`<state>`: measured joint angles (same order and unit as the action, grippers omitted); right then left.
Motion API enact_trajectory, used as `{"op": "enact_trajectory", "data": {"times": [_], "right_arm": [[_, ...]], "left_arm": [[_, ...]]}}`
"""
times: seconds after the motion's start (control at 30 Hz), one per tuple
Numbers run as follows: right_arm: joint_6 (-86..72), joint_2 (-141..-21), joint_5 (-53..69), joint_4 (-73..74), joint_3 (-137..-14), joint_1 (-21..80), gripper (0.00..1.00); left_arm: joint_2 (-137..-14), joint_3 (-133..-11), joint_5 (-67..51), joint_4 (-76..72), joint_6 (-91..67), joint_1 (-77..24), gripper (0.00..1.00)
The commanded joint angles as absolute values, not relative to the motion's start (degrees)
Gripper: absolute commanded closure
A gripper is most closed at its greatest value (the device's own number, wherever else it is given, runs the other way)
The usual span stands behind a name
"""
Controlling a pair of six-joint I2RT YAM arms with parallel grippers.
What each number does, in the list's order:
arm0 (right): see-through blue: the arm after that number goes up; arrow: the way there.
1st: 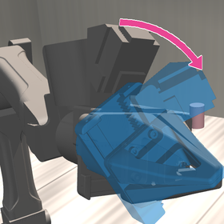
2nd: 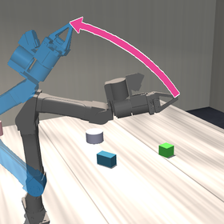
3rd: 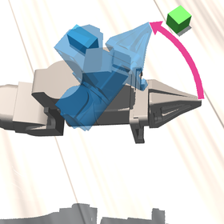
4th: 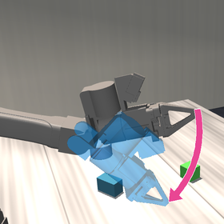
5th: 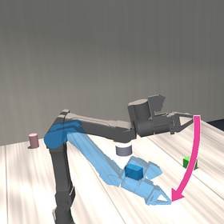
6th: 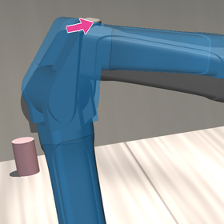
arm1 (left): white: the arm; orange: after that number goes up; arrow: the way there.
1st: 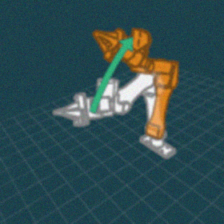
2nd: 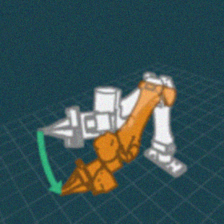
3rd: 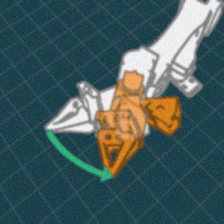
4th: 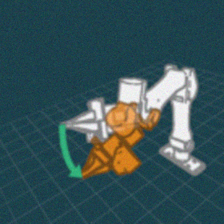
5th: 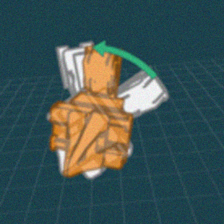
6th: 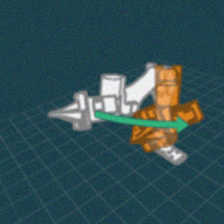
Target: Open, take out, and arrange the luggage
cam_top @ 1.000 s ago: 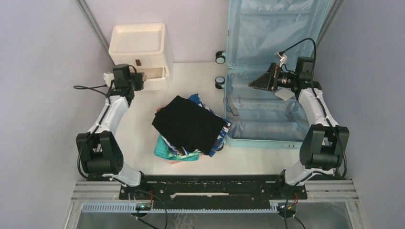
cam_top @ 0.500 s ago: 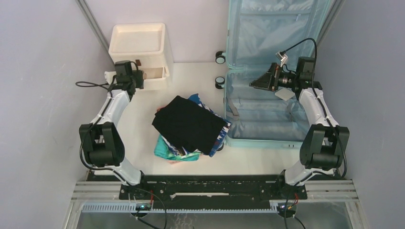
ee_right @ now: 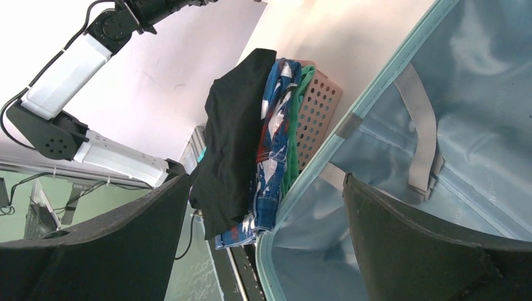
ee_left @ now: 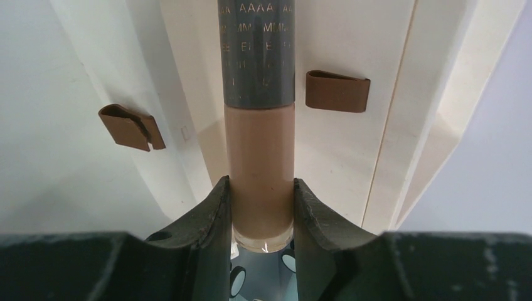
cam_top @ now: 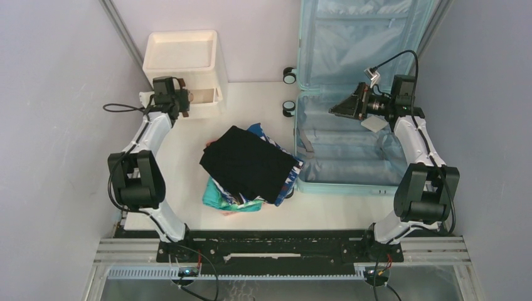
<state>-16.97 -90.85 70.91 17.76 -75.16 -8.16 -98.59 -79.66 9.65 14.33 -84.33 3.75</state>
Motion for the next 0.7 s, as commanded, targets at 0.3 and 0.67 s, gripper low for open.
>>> {"op": "enact_trajectory", "data": {"times": [0.3, 0.67], "right_arm": [[-16.7, -89.11, 71.72, 16.02, -75.32, -9.82, 0.0], [-16.97, -89.56, 71.89, 15.56, -75.35, -10.37, 0.0]], "left_arm": [[-104.56, -88.77, 4.67, 10.99, -89.66, 4.3, 0.6], [-104.2, -88.86, 4.23, 10.98, -89.96, 4.48, 0.47]]}}
